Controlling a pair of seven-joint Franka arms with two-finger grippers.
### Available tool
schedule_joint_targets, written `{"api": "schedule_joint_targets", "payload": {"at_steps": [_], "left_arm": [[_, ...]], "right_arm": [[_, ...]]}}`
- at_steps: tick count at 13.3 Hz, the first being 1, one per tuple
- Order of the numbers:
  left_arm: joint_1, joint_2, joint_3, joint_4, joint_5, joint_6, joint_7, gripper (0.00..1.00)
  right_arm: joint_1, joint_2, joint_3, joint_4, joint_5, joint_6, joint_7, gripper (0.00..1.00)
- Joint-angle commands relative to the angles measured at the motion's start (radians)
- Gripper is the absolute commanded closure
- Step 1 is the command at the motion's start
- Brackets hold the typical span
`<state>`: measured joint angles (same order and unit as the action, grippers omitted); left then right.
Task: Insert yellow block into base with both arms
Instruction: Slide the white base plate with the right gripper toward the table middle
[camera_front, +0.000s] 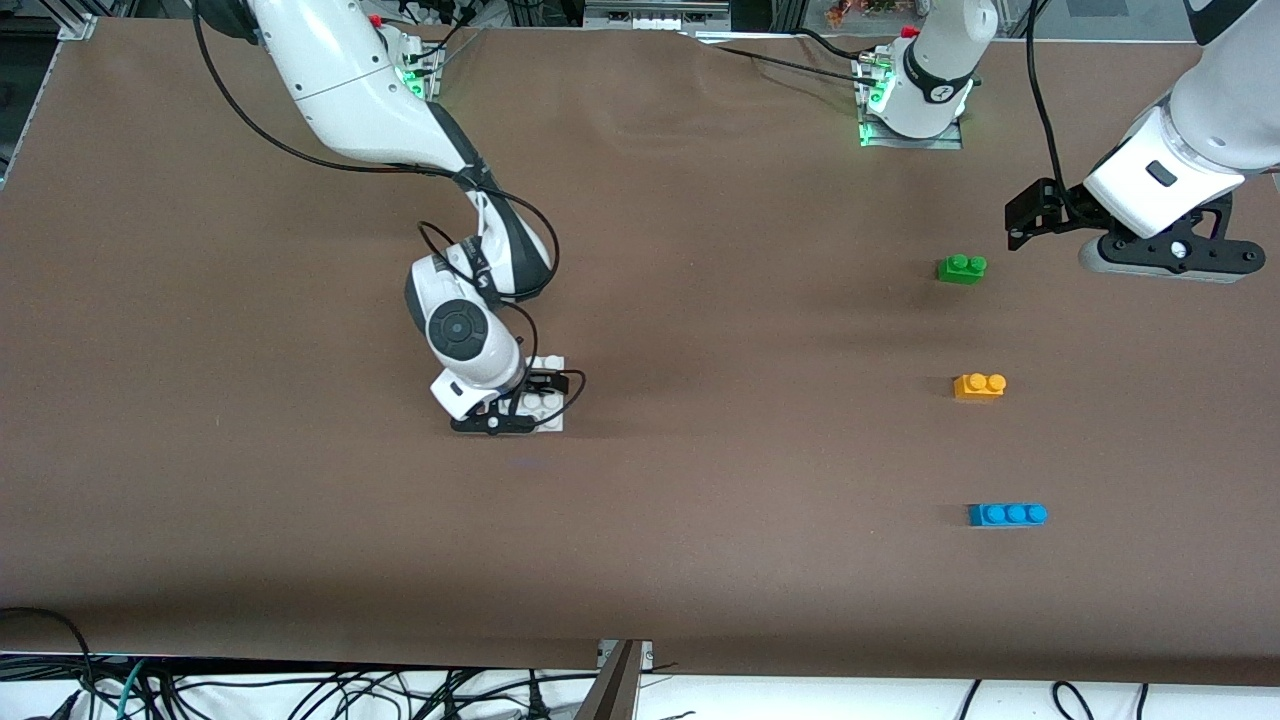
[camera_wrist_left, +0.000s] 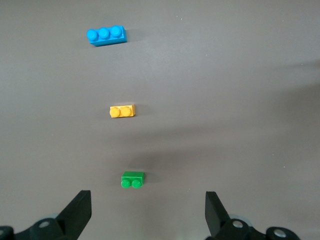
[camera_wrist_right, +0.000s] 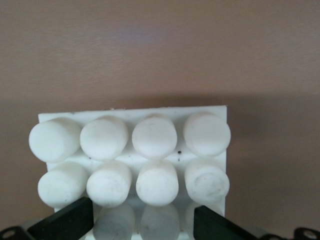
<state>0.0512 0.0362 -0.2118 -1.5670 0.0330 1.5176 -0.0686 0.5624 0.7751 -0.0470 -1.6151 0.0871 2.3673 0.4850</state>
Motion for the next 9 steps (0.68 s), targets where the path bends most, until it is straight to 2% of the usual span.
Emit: {"api": "schedule_joint_targets", "payload": {"at_steps": [1,3,9], "left_arm": [[0.001,0.007,-0.003,0.022,0.013,-0.014,-0.007,0.00],[0.001,0.005,-0.004,0.022,0.013,-0.016,-0.007,0.00],[0.001,0.007,-0.004,0.022,0.013,-0.016,-0.007,0.00]], "right_arm": [[0.013,0.038,0.030,0.058,0.017,0.006,0.061,0.00],[0.019,0.047,0.050,0.079,0.017,0.006,0.087,0.00],[0.073,0.055,0.056,0.100,0.017,0.027,0.139,0.00]]}}
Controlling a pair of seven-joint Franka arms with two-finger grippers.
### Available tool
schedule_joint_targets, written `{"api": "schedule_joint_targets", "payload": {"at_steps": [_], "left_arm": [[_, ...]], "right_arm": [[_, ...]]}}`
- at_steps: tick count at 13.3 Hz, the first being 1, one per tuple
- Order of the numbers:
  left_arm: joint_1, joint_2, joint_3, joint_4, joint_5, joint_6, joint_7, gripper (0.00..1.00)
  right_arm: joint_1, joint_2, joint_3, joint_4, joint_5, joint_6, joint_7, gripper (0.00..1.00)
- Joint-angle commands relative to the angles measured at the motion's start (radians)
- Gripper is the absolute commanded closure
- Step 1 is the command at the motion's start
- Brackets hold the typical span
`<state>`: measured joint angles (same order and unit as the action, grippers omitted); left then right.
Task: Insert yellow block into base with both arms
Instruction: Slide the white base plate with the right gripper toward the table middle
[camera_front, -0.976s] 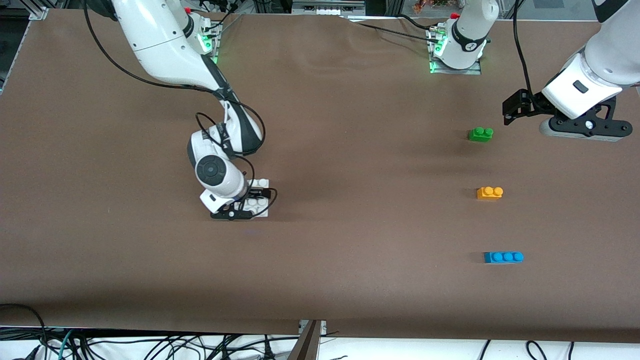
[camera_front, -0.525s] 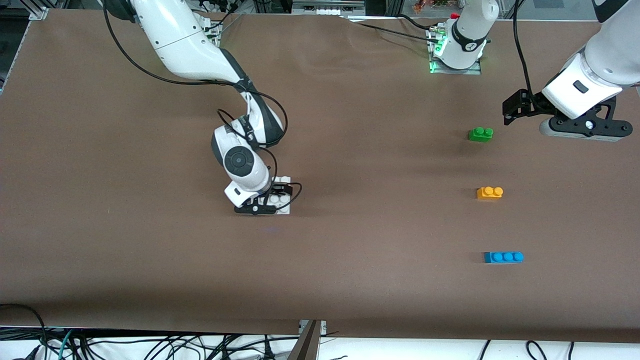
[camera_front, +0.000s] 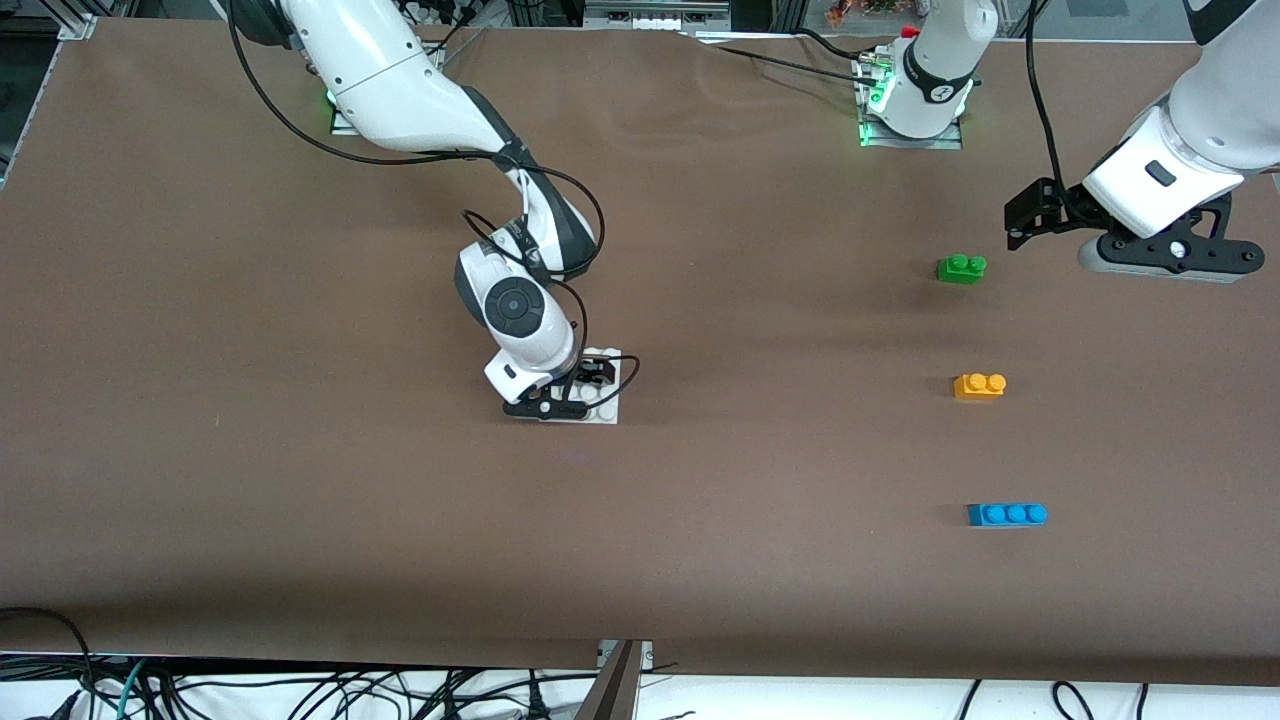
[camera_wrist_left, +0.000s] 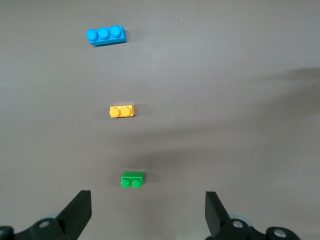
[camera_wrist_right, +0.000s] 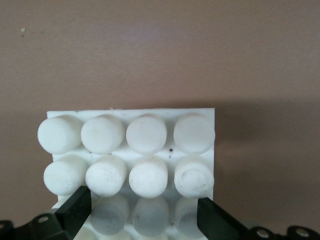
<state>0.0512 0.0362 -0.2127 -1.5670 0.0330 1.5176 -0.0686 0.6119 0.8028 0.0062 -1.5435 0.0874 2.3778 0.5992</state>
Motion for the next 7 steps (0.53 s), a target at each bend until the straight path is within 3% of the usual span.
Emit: {"api": "schedule_joint_targets", "payload": {"at_steps": [1,7], "left_arm": [[0.001,0.007,-0.004,0.022,0.013,-0.016,-0.007,0.00],[0.001,0.007,-0.004,0.022,0.013,-0.016,-0.007,0.00]], "right_arm": [[0.040,0.029,0.003,0.031,0.017,0.021,0.040,0.00],[0.092,0.047,0.003,0.045,0.015,0.058,0.054,0.00]]}}
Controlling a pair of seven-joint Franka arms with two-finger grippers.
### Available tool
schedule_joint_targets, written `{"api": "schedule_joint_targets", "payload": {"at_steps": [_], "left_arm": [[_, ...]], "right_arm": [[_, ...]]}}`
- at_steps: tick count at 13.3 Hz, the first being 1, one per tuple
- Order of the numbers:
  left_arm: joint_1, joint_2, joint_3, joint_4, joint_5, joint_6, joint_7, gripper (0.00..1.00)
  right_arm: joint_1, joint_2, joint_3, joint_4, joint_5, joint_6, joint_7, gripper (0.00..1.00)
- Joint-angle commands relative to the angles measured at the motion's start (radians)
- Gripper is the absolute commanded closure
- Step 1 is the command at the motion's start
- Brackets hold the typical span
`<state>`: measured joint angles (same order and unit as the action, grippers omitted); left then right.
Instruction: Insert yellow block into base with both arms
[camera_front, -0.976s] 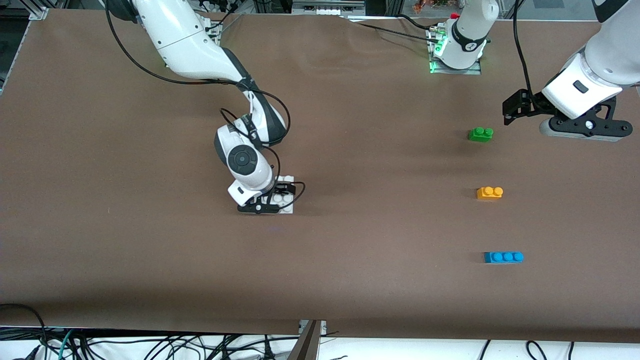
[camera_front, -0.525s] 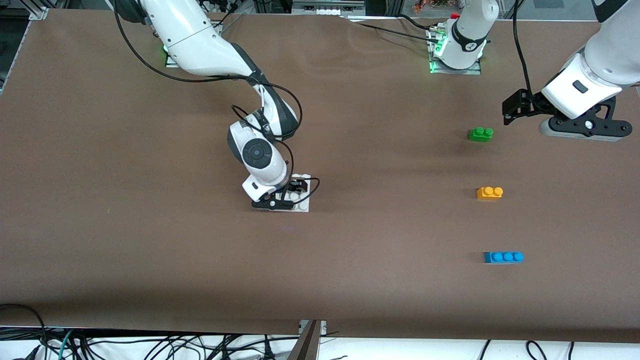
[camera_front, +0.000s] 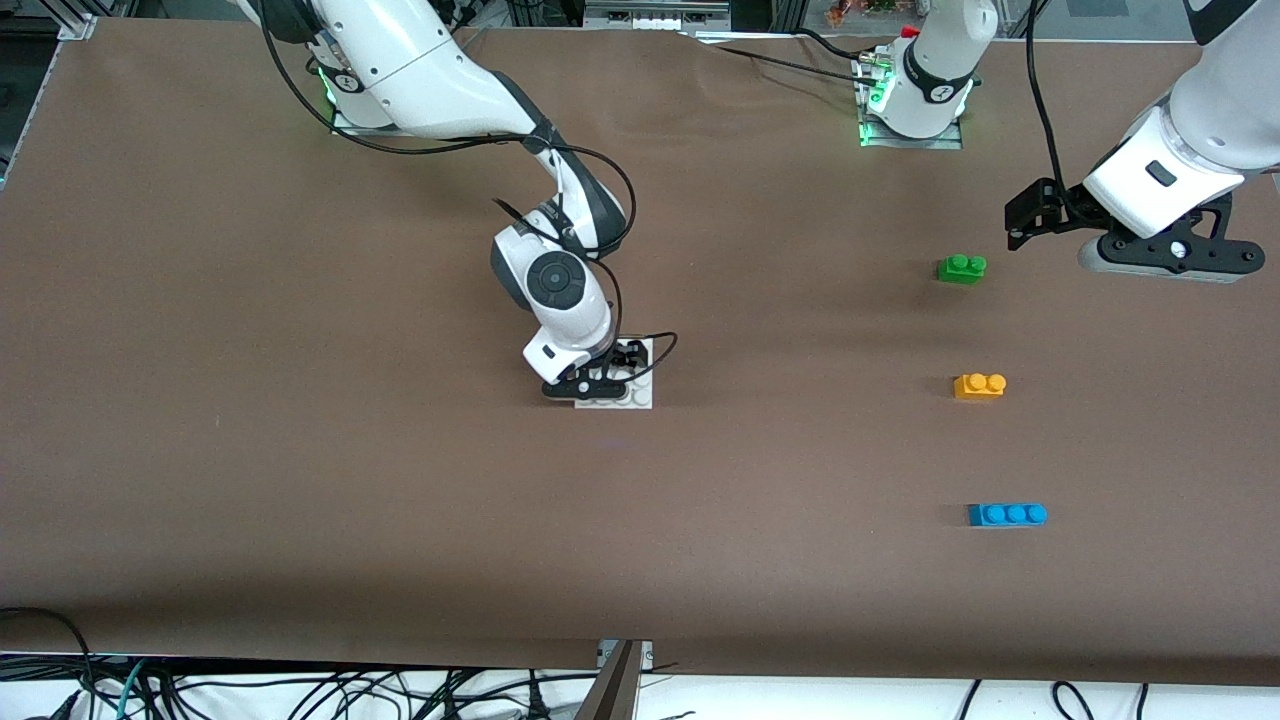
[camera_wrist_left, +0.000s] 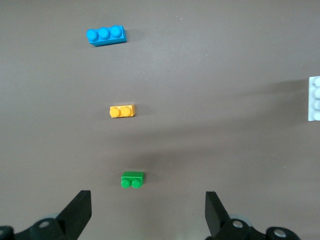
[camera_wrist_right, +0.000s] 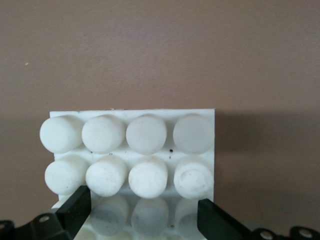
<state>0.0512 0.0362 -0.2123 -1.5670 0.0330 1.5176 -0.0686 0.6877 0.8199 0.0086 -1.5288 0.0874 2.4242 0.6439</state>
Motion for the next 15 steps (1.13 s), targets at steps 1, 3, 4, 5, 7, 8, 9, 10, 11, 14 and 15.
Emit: {"api": "schedule_joint_targets", "payload": {"at_steps": [1,3,4,5,7,8,9,10,11,14,15], "left_arm": [[0.001,0.005,-0.004,0.022,0.013,-0.016,-0.007,0.00],[0.001,0.005,-0.004,0.022,0.013,-0.016,-0.007,0.00],[0.001,0.005,-0.004,0.021,0.013,-0.016,-0.007,0.00],[0.001,0.007,-0.004,0.022,0.013,-0.016,-0.007,0.00],[0.001,0.007,-0.004,0.021,0.013,-0.017,-0.007,0.00],[0.001,0.007,-0.002,0.021,0.013,-0.017,-0.007,0.00],[0.002,0.007,-0.001,0.021,0.013,-0.017,-0.007,0.00],[0.002,0.007,-0.001,0.021,0.013,-0.017,-0.007,0.00],[0.002,0.007,-0.001,0.021,0.013,-0.017,-0.007,0.00],[0.002,0.005,-0.001,0.021,0.013,-0.017,-0.007,0.00],[0.002,0.007,-0.001,0.021,0.013,-0.017,-0.007,0.00]], "right_arm": [[0.018,0.030,0.001,0.032,0.015,0.012,0.011,0.00],[0.018,0.030,0.001,0.038,0.015,0.013,0.010,0.00],[0.016,0.030,0.001,0.038,0.015,0.013,0.005,0.00],[0.016,0.030,0.001,0.039,0.015,0.013,0.005,0.00],[0.018,0.030,0.001,0.039,0.015,0.013,0.008,0.00],[0.018,0.030,0.001,0.041,0.015,0.013,0.008,0.00],[0.018,0.030,0.001,0.047,0.017,0.013,0.010,0.00],[0.018,0.030,0.001,0.053,0.017,0.013,0.011,0.00],[0.019,0.030,0.002,0.055,0.015,0.013,0.025,0.00],[0.027,0.030,0.002,0.064,0.017,0.016,0.030,0.00],[0.027,0.030,0.002,0.065,0.017,0.016,0.028,0.00]]}}
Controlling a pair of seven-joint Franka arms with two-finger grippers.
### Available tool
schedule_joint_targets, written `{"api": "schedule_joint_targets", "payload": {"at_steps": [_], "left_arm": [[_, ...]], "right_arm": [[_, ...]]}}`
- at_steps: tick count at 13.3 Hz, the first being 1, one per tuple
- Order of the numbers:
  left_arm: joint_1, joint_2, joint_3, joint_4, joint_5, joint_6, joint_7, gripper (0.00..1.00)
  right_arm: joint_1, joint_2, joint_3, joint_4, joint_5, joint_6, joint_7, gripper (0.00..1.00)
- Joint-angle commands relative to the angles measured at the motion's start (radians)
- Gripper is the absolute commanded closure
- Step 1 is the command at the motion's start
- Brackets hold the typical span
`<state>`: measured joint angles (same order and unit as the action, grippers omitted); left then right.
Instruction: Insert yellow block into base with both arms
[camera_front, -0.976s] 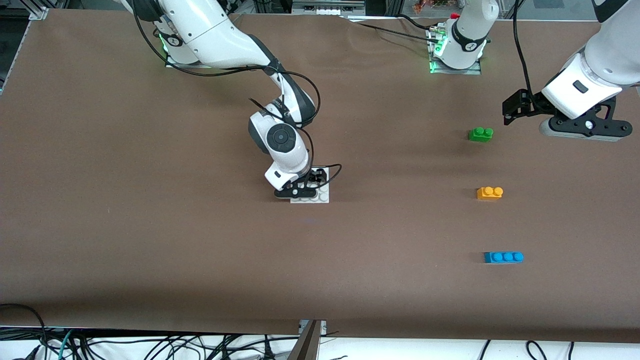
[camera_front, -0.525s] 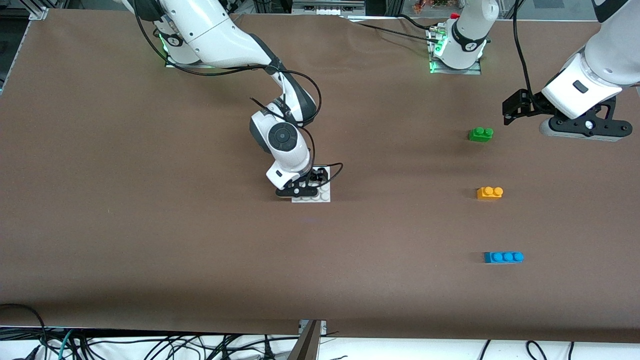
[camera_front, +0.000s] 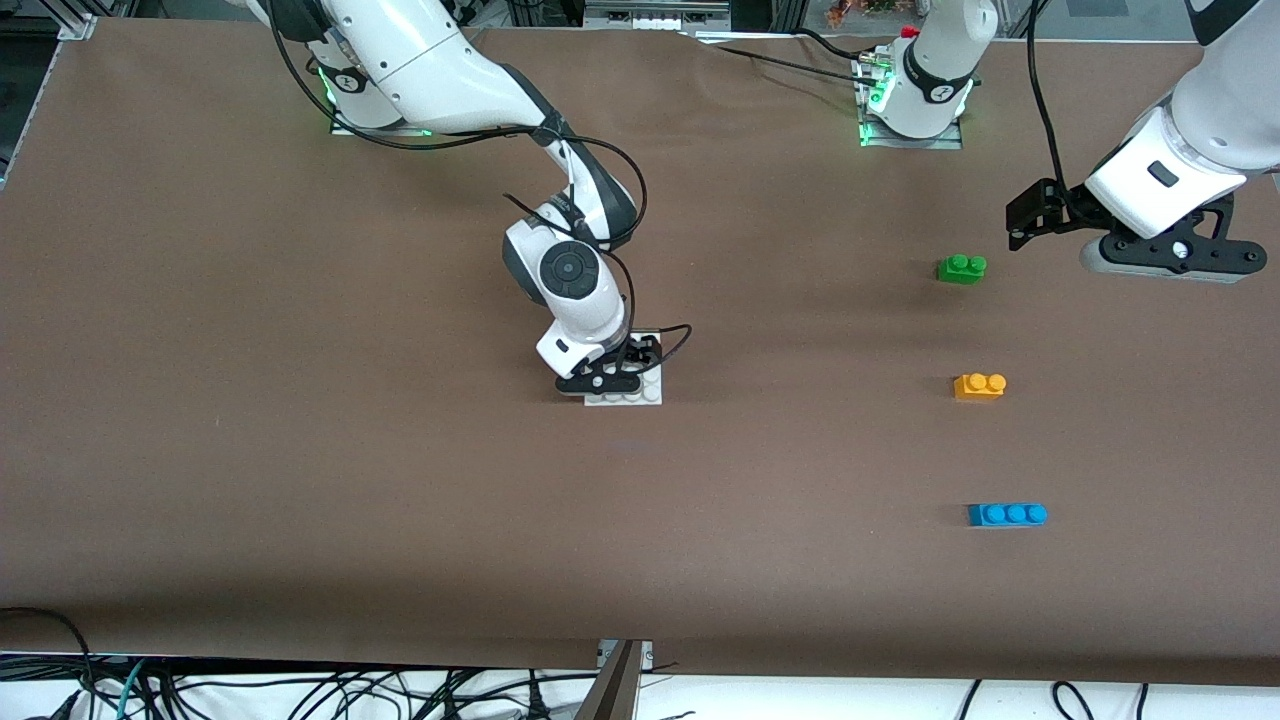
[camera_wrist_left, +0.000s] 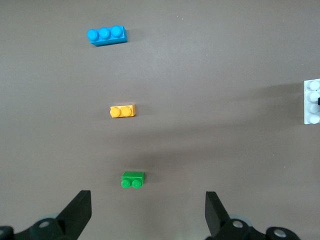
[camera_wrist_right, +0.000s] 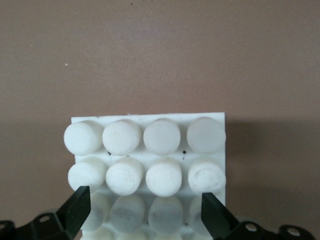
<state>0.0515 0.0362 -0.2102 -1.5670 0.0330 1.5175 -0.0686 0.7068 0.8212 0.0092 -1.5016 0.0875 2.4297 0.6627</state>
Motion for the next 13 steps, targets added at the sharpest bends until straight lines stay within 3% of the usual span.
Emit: {"api": "schedule_joint_targets", "payload": {"at_steps": [1,9,13], "left_arm": [[0.002,0.007,-0.003,0.021,0.013,-0.017,-0.007,0.00],[0.002,0.007,-0.005,0.021,0.013,-0.017,-0.007,0.00],[0.002,0.007,-0.005,0.022,0.013,-0.017,-0.007,0.00]], "right_arm": [[0.008,0.026,0.000,0.040,0.015,0.011,0.002,0.00],[-0.024,-0.030,-0.026,0.129,-0.003,-0.064,-0.012,0.00],[-0.032,-0.088,-0.113,0.143,-0.008,-0.104,-0.086,0.00]]}}
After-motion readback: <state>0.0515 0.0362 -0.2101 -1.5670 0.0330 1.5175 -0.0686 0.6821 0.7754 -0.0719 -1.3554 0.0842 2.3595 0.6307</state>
